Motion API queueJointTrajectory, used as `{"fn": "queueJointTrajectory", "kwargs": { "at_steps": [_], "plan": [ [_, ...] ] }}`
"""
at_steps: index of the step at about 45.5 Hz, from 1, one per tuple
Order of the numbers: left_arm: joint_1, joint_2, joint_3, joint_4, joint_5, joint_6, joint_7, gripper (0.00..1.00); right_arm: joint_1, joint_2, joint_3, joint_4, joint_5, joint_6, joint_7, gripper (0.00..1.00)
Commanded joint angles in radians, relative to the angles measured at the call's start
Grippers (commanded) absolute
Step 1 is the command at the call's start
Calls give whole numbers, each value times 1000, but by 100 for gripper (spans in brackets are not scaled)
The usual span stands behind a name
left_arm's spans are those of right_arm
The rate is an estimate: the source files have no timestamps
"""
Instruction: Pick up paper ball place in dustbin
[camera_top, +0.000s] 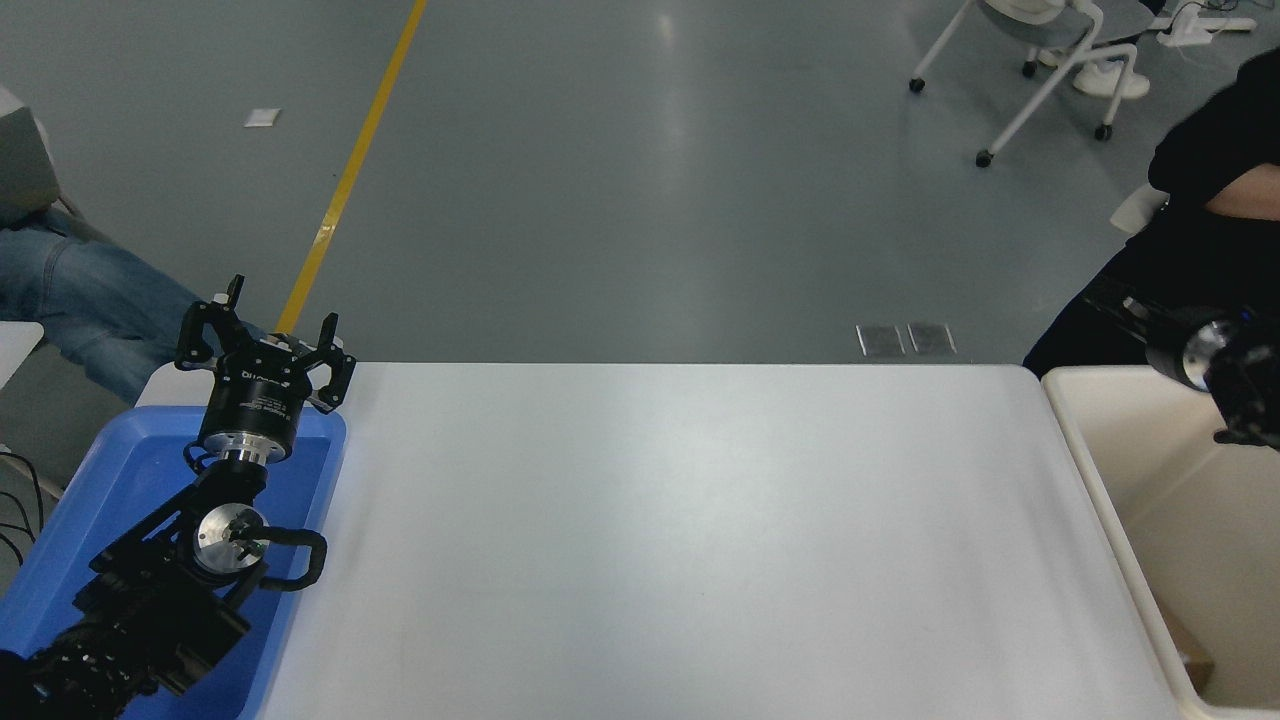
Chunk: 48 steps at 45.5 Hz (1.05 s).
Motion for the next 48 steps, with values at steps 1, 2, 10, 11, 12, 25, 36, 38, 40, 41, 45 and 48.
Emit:
{"fn": "queueJointTrajectory", "kwargs": {
  "at_steps": [1, 2, 10, 11, 12, 25, 36, 38, 40, 41, 45, 48],
  "plan": [
    [0, 0, 1, 0, 0, 0, 0, 99, 303, 86, -190, 327, -59, 121, -2, 100],
    [0, 0, -1, 0, 0, 0, 0, 99, 339, 84, -195, 383, -65, 127, -2, 100],
    [0, 0, 1, 0, 0, 0, 0, 99, 540, 86, -241, 671, -147, 181, -4, 100],
    [0, 0, 1, 0, 0, 0, 0, 99, 558, 86, -245, 690, -151, 189, -4, 100],
    [0, 0, 1, 0, 0, 0, 0, 99, 575, 86, -250, 707, -153, 196, -4, 100],
    [0, 0, 1, 0, 0, 0, 0, 99, 899, 95, -304, 1101, -167, 287, -6, 100],
    [0, 0, 1, 0, 0, 0, 0, 99, 1043, 113, -291, 1230, -164, 325, -6, 100],
    [0, 0, 1, 0, 0, 0, 0, 99, 1046, 118, -291, 1230, -164, 327, -6, 100],
    [0, 0, 1, 0, 0, 0, 0, 99, 1048, 118, -291, 1230, -164, 328, -6, 100],
    [0, 0, 1, 0, 0, 0, 0, 99, 1048, 120, -291, 1230, -164, 331, -6, 100],
    [0, 0, 1, 0, 0, 0, 0, 99, 1052, 123, -291, 1230, -164, 341, -6, 100],
    [0, 0, 1, 0, 0, 0, 0, 99, 1055, 132, -291, 1230, -164, 341, -6, 100]
  ]
}}
